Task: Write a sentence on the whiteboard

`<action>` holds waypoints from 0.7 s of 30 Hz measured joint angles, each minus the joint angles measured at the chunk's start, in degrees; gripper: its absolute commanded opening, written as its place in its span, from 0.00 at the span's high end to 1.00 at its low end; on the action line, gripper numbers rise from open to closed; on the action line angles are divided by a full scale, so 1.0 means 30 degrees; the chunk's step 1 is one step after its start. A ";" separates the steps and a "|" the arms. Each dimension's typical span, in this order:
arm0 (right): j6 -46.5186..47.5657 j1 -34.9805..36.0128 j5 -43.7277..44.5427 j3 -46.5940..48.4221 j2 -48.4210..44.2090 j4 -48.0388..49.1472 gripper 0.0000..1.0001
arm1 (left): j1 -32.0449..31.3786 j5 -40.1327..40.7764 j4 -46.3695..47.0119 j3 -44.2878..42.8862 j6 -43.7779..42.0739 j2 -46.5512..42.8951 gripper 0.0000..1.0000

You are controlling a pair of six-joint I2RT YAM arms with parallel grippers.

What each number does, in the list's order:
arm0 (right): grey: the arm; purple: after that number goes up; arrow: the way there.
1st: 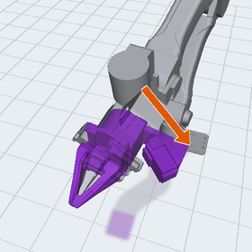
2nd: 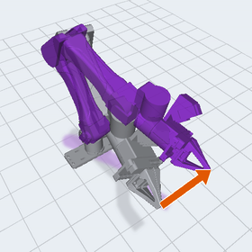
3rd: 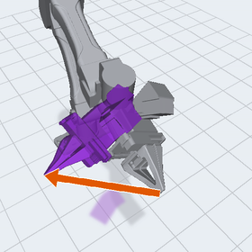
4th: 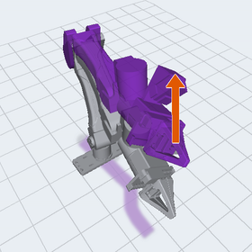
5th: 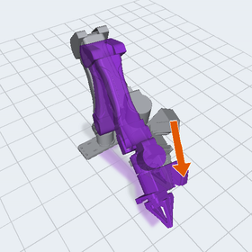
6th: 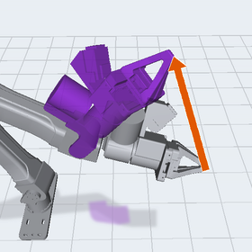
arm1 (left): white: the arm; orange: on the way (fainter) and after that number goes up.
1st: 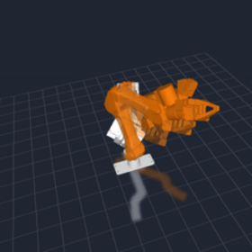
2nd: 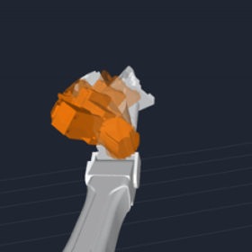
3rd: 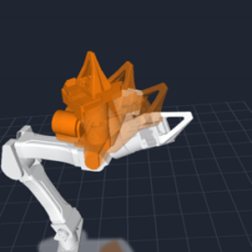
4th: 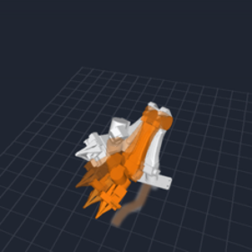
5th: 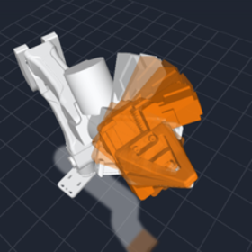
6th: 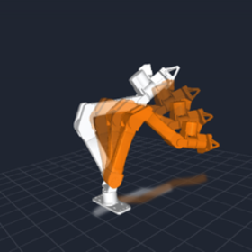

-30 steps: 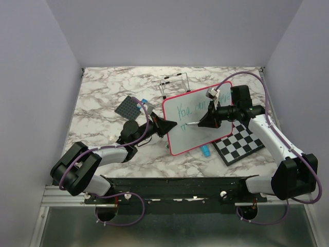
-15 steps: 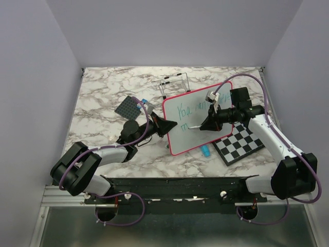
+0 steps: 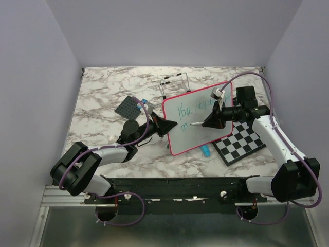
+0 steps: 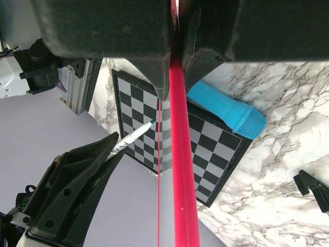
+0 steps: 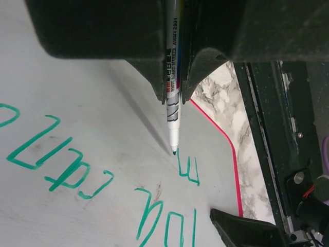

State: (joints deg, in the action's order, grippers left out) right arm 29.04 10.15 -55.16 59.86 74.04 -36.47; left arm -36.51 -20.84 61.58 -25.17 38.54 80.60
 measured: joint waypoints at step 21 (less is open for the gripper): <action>-0.1413 -0.0044 0.0000 -0.0007 0.0495 0.1362 0.99 | 0.0000 -0.0109 -0.0138 -0.0117 -0.0117 0.0000 1.00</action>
State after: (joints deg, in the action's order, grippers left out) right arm 24.80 10.02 -55.16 59.83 75.53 -32.38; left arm -36.51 -21.17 61.17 -25.52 38.20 80.60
